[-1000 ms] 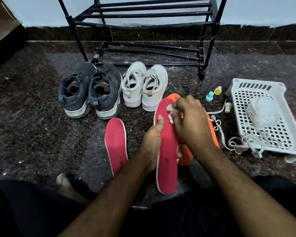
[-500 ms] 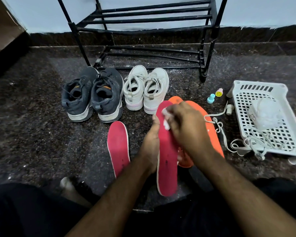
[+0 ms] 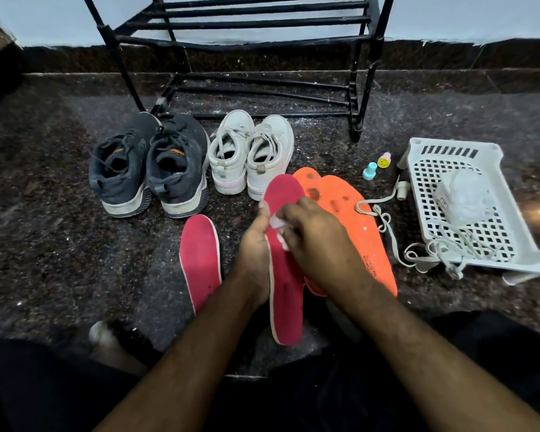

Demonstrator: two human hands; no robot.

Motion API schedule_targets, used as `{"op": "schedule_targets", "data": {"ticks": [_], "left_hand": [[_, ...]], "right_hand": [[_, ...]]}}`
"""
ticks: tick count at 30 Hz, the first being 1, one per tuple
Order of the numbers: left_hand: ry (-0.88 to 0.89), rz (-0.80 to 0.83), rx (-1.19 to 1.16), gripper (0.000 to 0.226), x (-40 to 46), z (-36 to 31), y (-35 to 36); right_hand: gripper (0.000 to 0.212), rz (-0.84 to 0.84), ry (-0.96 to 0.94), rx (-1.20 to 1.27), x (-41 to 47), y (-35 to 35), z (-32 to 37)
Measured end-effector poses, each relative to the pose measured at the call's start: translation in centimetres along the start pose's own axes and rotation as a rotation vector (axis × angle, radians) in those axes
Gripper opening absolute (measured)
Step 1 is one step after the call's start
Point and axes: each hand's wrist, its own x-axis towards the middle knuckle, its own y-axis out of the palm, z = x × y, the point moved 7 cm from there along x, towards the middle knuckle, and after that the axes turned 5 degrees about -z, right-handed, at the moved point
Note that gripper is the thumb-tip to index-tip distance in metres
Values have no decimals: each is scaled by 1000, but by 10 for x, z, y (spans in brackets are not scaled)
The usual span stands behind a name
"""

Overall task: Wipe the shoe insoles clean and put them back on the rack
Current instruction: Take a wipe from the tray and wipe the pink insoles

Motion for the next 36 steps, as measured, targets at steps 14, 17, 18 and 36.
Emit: {"op": "schedule_targets", "data": {"ticks": [14, 17, 18, 36], "left_hand": [[-8, -97, 89, 76, 2, 5, -9], [-106, -67, 152, 83, 1, 18, 0], [-100, -62, 127, 81, -1, 16, 1], [13, -52, 45, 73, -1, -3, 2]], "right_hand": [[14, -83, 72, -7, 8, -11, -16], [14, -197, 146, -32, 21, -28, -31], [13, -184, 122, -12, 21, -25, -26], [16, 86, 7, -3, 8, -2, -9]]}}
